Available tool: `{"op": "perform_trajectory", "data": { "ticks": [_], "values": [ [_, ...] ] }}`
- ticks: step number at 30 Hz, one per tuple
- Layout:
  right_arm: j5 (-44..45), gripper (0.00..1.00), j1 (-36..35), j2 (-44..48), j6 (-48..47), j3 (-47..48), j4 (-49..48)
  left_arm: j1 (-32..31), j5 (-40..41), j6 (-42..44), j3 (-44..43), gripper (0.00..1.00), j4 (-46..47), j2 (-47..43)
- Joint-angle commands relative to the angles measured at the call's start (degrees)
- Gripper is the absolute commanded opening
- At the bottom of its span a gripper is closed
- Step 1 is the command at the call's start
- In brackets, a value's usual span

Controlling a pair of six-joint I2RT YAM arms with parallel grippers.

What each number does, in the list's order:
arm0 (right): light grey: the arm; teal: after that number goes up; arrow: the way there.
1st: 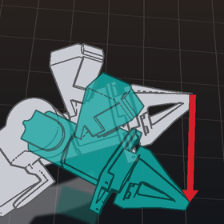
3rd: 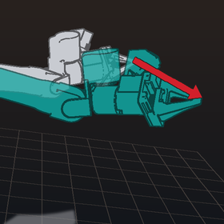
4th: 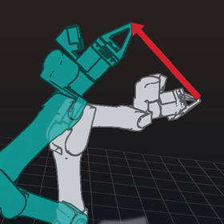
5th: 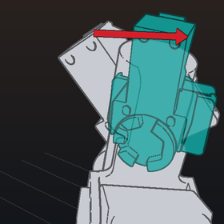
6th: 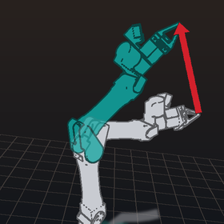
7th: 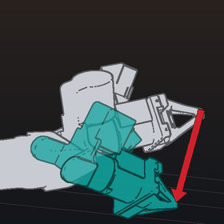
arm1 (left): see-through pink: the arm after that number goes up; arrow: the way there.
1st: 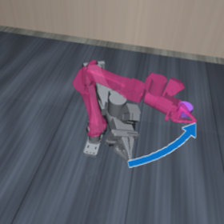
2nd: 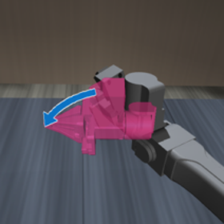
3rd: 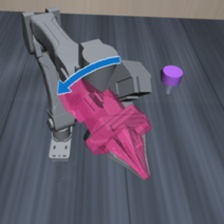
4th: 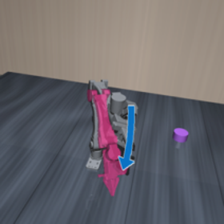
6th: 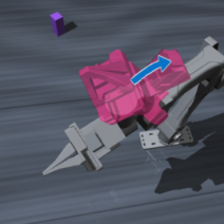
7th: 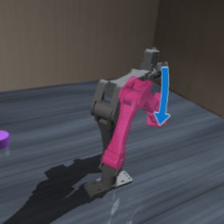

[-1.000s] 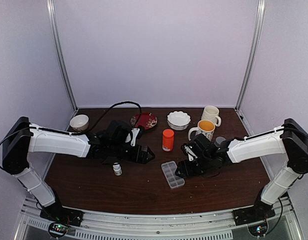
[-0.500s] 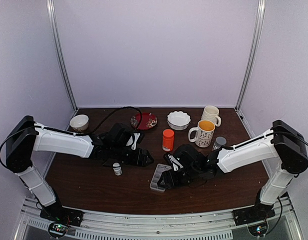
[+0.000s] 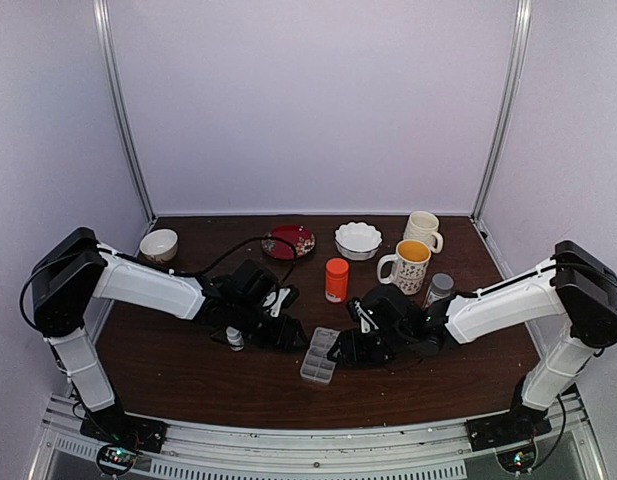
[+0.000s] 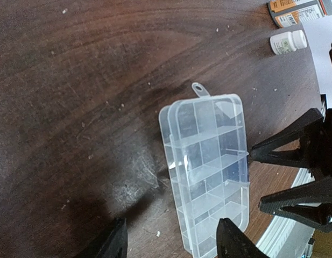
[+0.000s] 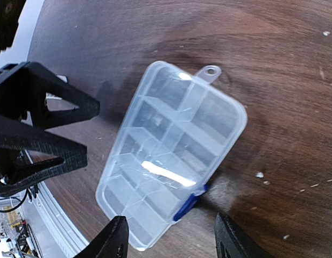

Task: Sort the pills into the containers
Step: Pick up the pill container from the center of the board.

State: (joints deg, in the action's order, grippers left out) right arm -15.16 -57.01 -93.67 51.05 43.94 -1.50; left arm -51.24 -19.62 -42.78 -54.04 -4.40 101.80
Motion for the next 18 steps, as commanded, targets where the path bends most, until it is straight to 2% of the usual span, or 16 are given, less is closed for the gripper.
{"op": "perform_trajectory", "data": {
  "ticks": [1, 7, 13, 18],
  "values": [
    [1.5, 0.57, 1.0, 0.4, 3.6, -2.6, -4.2, -0.5, -3.6, -1.2, -1.8, 0.57, 0.8, 1.8],
    [0.2, 0.56, 1.3, -1.3, 4.6, -3.2, -6.4, -0.5, -5.4, -2.1, -2.3, 0.46, 2.2, 4.4],
    [-0.7, 0.56, 1.8, -3.0, 4.8, -2.6, -7.2, -0.3, -7.4, -2.1, -4.1, 0.46, 2.4, 7.9],
    [-0.7, 0.56, 1.9, -2.9, 5.1, -2.8, -7.5, 0.3, -8.1, -3.2, -3.9, 0.36, 3.4, 8.8]
  ]
}}
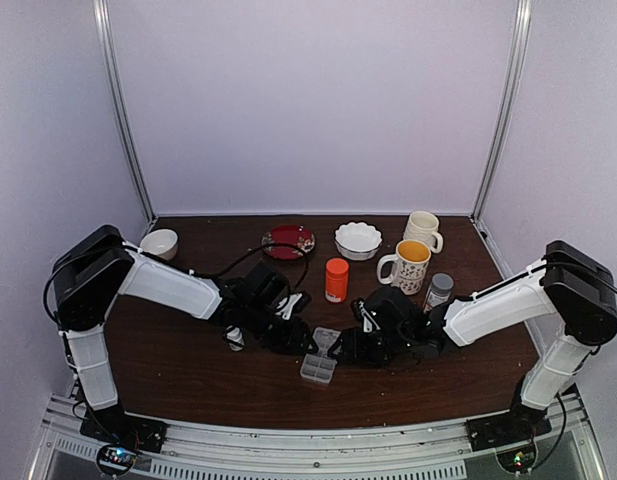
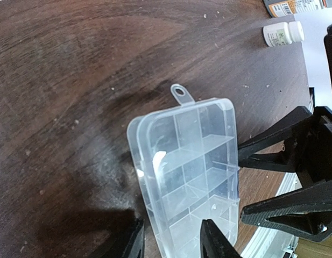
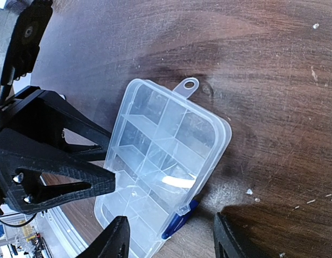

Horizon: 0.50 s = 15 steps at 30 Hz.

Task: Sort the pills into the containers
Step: Pick up the pill container from the center of the board.

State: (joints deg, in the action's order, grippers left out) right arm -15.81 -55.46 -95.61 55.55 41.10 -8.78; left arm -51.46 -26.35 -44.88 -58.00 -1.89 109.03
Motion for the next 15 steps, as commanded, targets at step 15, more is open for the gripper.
{"op": "perform_trajectory", "data": {
  "ticks": [15],
  "values": [
    [-2.8, 0.56, 0.9, -1.3, -0.1, -0.4, -1.4, 4.8, -9.6, -4.8, 6.0, 0.01, 12.2, 4.6]
  ]
}}
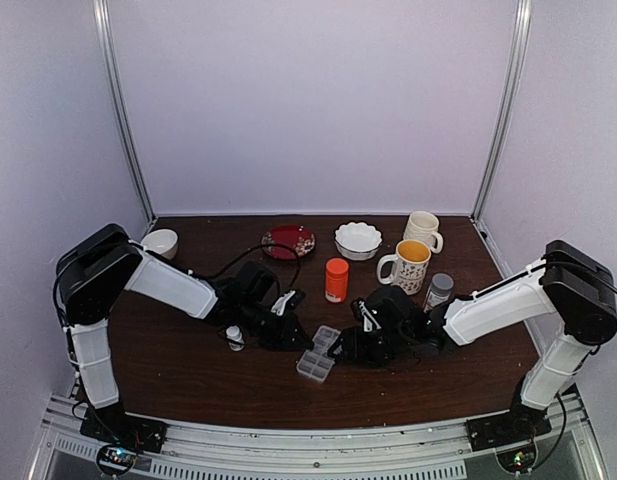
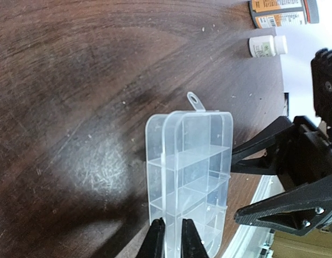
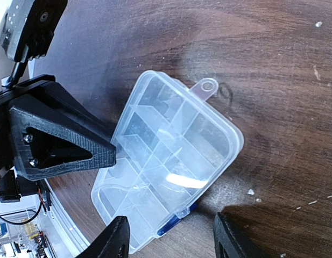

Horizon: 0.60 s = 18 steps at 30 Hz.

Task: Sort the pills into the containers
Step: Pick up the pill container from the center of the board.

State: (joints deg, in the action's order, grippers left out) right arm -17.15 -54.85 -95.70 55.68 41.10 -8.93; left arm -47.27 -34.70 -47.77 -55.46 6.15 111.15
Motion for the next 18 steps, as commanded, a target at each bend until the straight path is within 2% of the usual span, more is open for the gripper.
{"op": "perform_trajectory", "data": {
  "ticks": [1, 11, 18],
  "values": [
    [-1.9, 0.56, 0.3, -1.3, 0.0, -0.6, -1.9, 0.9, -1.8, -2.7, 4.0, 0.01, 5.6, 2.6],
    [-5.1, 0.57, 1.5, -1.9, 2.7, -4.0, -10.0, 2.4, -6.5, -7.6, 5.1, 0.00, 13.7, 2.1],
    [-7.7, 0.58, 2.4, -3.3, 5.0, -5.3, -14.8, 2.6, -8.1, -9.4, 4.9, 0.00, 15.5, 1.1]
  ]
}}
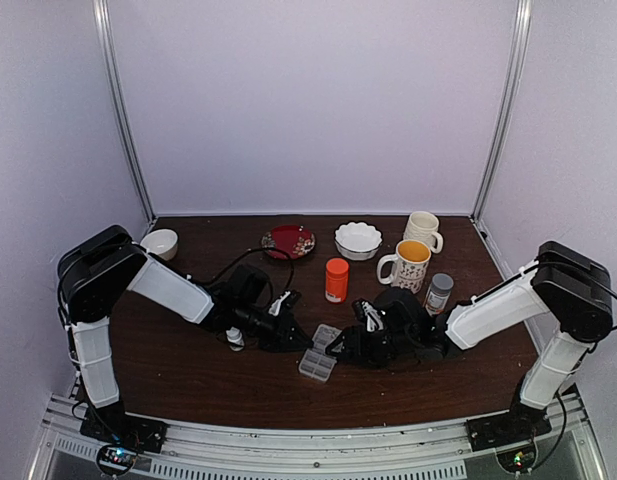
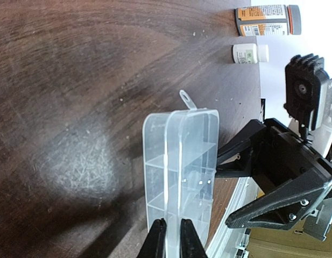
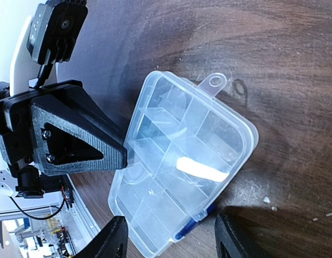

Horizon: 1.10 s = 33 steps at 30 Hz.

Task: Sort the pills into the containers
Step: Pick up the pill container from the center of the board, then pass from the left arm to the right

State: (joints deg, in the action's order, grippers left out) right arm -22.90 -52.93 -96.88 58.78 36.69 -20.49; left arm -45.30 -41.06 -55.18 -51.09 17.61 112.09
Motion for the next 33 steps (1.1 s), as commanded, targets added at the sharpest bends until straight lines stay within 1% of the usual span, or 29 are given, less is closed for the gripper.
{"op": "perform_trajectory", "data": {
  "ticks": [1, 7, 13, 19, 23, 28, 33],
  "values": [
    [-2.2, 0.58, 0.5, -2.5, 2.2, -0.9, -3.6, 0.7, -2.1, -2.5, 0.6, 0.00, 4.7, 0.1],
    [-2.7, 0.58, 0.8, -2.9, 3.2, -1.8, -5.5, 0.7, -3.5, -5.2, 1.5, 0.00, 8.8, -0.7],
    [-2.3, 0.62, 1.7, -2.0, 4.0, -3.6, -7.3, 0.8, -4.1, -6.6, 1.7, 0.00, 10.2, -2.1],
    [-2.8, 0.59, 1.9, -1.8, 4.8, -4.2, -9.8, 0.7, -5.2, -8.5, 2.1, 0.00, 12.9, -2.2],
    [-3.3, 0.59, 2.2, -1.2, 6.8, -6.2, -15.4, 0.7, -5.6, -9.2, 2.4, 0.00, 13.9, -2.2],
    [-5.1, 0.55, 2.9, -1.8, 10.7, -10.1, -27.5, 0.8, -5.6, -9.2, 2.7, 0.00, 14.2, -2.2],
    [-6.6, 0.53, 3.2, -5.1, 14.8, -11.9, -38.8, 0.8, -6.0, -9.4, 2.7, 0.00, 14.6, -2.1]
  ]
}}
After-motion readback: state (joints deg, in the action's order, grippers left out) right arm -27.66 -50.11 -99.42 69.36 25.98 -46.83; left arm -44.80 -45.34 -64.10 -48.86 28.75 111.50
